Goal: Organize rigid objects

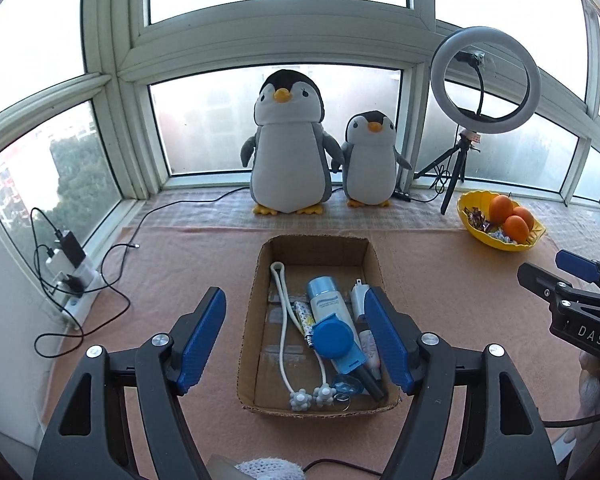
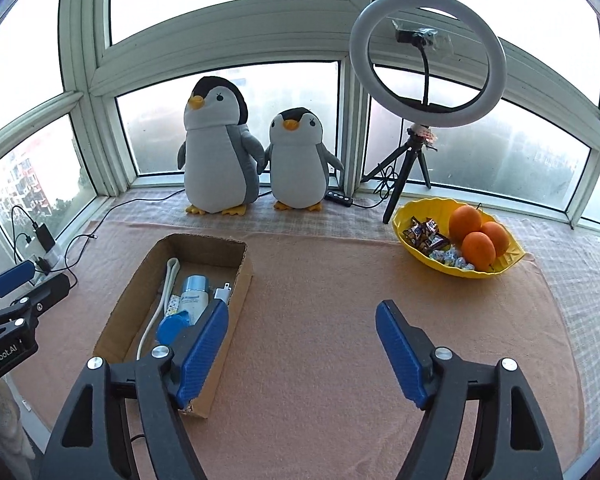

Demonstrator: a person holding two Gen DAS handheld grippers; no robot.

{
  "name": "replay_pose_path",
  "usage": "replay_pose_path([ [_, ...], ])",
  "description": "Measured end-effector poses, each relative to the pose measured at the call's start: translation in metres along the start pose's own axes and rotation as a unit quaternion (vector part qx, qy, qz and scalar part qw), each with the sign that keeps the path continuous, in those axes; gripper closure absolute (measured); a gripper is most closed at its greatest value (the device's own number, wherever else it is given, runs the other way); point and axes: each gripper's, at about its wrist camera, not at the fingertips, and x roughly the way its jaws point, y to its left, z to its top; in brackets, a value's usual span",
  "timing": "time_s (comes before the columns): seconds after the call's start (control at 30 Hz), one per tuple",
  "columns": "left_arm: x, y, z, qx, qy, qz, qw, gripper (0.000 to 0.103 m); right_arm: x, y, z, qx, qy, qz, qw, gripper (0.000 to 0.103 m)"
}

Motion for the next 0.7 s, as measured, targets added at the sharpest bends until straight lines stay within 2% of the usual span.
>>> replay_pose_path([
  [0.7,-0.0017,-0.0015,-0.0004,-0.001,0.001,-0.009,1.0000,0.031,0.0004,-0.0017,-0.0015,-0.002,0.004,-0.008,1.000,0.030],
])
